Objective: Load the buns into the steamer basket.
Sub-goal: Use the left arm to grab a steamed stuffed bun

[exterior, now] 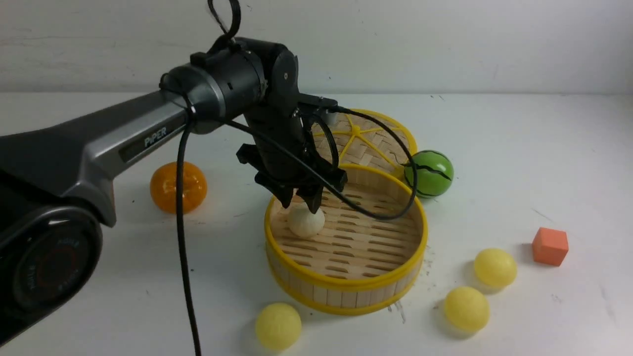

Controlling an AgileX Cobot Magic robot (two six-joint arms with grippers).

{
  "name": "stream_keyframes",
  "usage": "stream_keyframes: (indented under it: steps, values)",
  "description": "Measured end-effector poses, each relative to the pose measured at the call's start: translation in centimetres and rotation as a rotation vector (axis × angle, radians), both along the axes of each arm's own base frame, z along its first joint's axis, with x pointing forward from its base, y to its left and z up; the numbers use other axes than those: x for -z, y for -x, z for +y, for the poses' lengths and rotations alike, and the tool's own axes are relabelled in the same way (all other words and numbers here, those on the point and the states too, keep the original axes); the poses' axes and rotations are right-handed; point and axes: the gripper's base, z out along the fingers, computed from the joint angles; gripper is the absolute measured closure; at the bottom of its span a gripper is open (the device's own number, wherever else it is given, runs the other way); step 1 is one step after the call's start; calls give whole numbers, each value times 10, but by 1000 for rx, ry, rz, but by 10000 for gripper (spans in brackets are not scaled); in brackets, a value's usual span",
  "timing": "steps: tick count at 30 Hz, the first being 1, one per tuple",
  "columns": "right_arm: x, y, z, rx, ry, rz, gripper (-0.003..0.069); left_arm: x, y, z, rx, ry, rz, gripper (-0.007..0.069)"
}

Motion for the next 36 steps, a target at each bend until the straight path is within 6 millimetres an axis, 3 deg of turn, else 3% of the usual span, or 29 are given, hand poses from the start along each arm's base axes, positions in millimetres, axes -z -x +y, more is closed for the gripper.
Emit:
stream_keyframes:
  steps: [3,4,6,9,11,12,13,15,16,18,20,24,28,36]
  values:
    - [0,0,0,0,0,0,418,-29,11,5,-6,14,-8,220]
    - [0,0,0,0,0,0,418,-50,21,8,-2,29,-35,248]
    - [0,0,0,0,-1,0,418,-76,36,13,-10,59,-74,321]
    - [0,0,0,0,-1,0,418,-92,66,25,-43,76,-55,475]
    - [0,0,0,0,-1,0,418,-88,79,31,-50,67,-20,527]
    - [0,0,0,0,-1,0,418,-75,97,39,-52,48,47,611]
    - [0,0,0,0,-1,0,418,-67,106,43,-50,36,84,631]
    - [0,0,0,0,-1,0,418,-42,125,51,-41,20,175,638]
    - [0,0,0,0,-1,0,418,-40,127,51,-41,21,182,638]
    - [0,0,0,0,-2,0,418,-13,137,51,-37,60,227,638]
    - [0,0,0,0,-2,0,418,0,140,48,-24,84,235,638]
    - [0,0,0,0,-2,0,418,4,142,37,34,94,198,622]
    - [0,0,0,0,-2,0,418,12,143,22,94,64,138,564]
    - [0,0,0,0,-2,0,418,31,132,21,72,9,122,438]
